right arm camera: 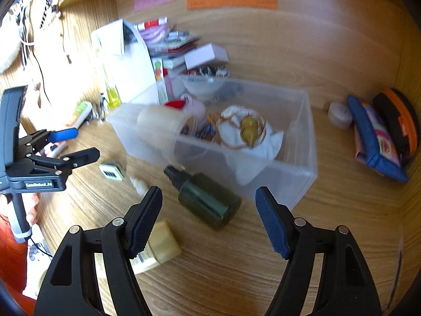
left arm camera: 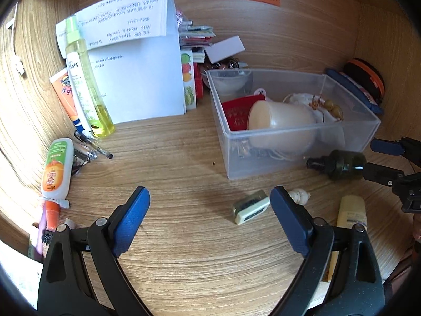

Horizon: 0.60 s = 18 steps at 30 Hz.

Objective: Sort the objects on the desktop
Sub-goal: 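Move the left tool to the small green block while the right tool approaches the dark green bottle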

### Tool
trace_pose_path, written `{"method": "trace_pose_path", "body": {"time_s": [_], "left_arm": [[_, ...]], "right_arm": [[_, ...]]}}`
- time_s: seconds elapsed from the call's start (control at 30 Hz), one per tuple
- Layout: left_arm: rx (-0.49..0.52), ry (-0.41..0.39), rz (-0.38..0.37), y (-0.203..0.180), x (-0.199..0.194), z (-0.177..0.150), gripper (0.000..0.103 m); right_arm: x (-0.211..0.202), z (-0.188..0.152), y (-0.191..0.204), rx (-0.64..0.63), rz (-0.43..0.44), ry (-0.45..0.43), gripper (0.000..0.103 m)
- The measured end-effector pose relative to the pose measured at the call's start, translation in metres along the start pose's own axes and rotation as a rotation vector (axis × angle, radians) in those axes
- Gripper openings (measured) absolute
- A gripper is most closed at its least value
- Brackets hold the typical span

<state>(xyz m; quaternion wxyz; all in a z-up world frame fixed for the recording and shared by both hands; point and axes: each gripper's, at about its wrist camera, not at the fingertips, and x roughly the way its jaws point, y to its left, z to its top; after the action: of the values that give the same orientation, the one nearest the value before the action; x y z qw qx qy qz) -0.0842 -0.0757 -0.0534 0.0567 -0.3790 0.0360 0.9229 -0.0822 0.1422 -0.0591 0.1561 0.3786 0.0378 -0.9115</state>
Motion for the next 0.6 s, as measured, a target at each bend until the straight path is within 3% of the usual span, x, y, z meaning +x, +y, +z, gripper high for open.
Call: {"method": "trace_pose_path", "body": {"time_s": [0.3,0.6], "left_arm": [[0.036,0.037,-0.025,-0.006,0.014,-0.006,0.094],[0.072,0.064,-0.03,-0.013,0.027,-0.007,0.094]], "right_arm": [[0.031,-0.003,0.004,-0.025,-0.008,0.083,0.07],[0.046,0.0,0.012,-0.033,0.004,0.1,0.07]]}}
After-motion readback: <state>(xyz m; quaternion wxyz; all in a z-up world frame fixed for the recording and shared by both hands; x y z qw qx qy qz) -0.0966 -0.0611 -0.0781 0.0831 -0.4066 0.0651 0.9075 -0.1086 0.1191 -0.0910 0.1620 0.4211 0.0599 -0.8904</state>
